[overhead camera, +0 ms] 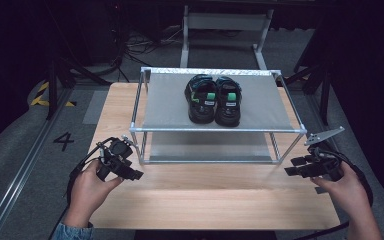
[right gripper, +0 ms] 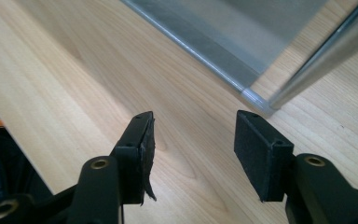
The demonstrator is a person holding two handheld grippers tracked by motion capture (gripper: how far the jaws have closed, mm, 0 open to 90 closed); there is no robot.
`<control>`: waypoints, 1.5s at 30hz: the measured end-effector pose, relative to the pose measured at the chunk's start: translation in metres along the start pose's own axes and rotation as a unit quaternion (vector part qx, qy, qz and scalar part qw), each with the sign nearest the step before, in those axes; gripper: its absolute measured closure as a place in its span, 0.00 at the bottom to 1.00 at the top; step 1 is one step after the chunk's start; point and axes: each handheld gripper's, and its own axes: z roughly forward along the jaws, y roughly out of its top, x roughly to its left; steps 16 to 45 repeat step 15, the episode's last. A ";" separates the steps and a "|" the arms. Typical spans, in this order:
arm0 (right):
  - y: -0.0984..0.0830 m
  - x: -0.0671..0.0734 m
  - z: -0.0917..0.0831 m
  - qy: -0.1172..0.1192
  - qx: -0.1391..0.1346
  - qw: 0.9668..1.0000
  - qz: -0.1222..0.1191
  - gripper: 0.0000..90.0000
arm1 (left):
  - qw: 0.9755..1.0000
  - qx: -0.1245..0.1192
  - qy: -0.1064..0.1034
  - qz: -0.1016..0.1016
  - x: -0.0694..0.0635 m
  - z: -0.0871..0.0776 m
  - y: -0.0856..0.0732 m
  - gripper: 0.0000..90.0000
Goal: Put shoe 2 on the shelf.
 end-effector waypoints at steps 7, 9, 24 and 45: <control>-0.010 -0.009 0.014 -0.023 -0.014 0.999 0.023 0.51 | 1.000 -0.004 0.001 -0.003 0.004 0.001 -0.002 0.43; -0.012 -0.012 0.018 -0.028 -0.016 0.999 0.037 0.50 | 1.000 -0.005 -0.003 -0.011 0.005 0.002 -0.002 0.43; -0.016 -0.014 0.019 -0.034 -0.019 0.999 0.035 0.45 | 1.000 -0.003 -0.002 -0.010 0.006 0.003 -0.003 0.42; -0.016 -0.014 0.019 -0.034 -0.019 0.999 0.035 0.45 | 1.000 -0.003 -0.002 -0.010 0.006 0.003 -0.003 0.42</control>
